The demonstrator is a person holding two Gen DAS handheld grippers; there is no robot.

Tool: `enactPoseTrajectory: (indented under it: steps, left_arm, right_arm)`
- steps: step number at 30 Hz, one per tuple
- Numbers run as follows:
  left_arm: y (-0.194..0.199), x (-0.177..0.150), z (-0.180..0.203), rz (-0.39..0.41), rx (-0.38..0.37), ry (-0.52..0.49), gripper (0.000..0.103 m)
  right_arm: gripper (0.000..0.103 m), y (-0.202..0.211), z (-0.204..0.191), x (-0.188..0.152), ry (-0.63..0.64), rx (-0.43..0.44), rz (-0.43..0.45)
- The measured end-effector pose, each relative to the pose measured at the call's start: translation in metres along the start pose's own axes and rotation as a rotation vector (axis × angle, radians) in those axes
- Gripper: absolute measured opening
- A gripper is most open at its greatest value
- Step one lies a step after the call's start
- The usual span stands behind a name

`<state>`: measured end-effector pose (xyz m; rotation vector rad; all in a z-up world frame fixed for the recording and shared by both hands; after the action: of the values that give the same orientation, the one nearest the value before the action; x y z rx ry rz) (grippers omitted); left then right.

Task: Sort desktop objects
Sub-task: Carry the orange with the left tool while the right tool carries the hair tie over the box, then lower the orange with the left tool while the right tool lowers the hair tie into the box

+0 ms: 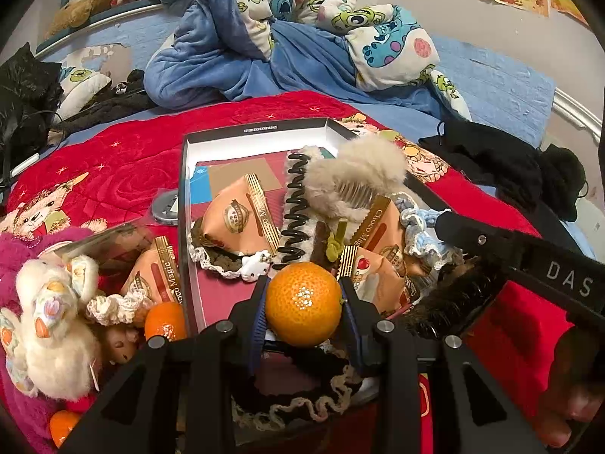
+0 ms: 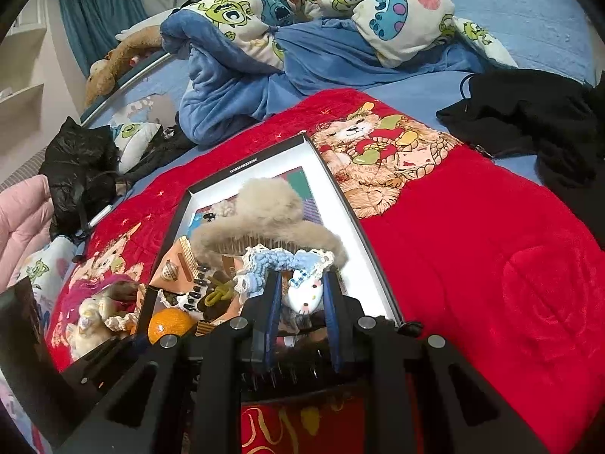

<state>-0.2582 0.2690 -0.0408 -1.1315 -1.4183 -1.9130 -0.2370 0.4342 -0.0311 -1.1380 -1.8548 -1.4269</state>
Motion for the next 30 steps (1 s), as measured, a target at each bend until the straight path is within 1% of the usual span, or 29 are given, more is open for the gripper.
enactPoseTrajectory:
  steps: [6,13,19,20,21,22,25,28,30]
  left_arm:
    - [0.0006,0.0005,0.0004,0.0,0.004,-0.003,0.036]
    - [0.0007,0.0006,0.0009,0.001,0.006,-0.002,0.036]
    - [0.001,0.0013,0.0005,0.003,0.01,-0.002,0.036]
    - [0.001,0.0017,0.0003,0.004,0.01,-0.002,0.036]
    - [0.001,0.002,-0.0001,0.003,0.013,0.0,0.036]
    - [0.0012,0.0022,-0.0003,0.004,0.014,0.002,0.036]
    - [0.0026,0.0029,-0.0011,0.008,0.011,0.008,0.037]
    - [0.0069,0.0034,-0.001,0.018,0.005,0.013,0.054]
    - [0.0086,0.0046,0.0001,0.021,0.007,0.006,0.076]
  right_arm:
    - [0.023,0.0004,0.0009,-0.0003,-0.011,0.01,0.001]
    - [0.024,-0.0001,-0.0008,-0.0007,0.01,-0.001,-0.002]
    - [0.025,0.0002,-0.0014,-0.0011,0.01,0.006,-0.004]
    - [0.027,0.0001,-0.0013,-0.001,0.006,0.006,-0.006]
    - [0.035,0.0002,-0.0013,-0.001,0.003,0.009,-0.006]
    - [0.039,0.0005,-0.0019,-0.001,0.0,0.015,-0.007]
    - [0.046,0.0013,-0.0047,-0.0009,0.005,0.026,-0.007]
    - [0.052,0.0016,-0.0068,-0.0009,0.008,0.038,-0.01]
    - [0.055,0.0023,-0.0082,-0.0001,0.005,0.046,-0.012]
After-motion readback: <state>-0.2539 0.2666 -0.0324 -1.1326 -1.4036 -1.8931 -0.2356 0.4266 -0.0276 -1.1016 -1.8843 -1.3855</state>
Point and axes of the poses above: each gripper's, at about its wrist camera, not at the fingertips, and y roughly against the way its jaws point, z to its right, x to its top, the point moved 2 cm from there along -y, roughly the way its jaws point, and after that the axes turned 9 degrees about z, right-handed, at the moved point
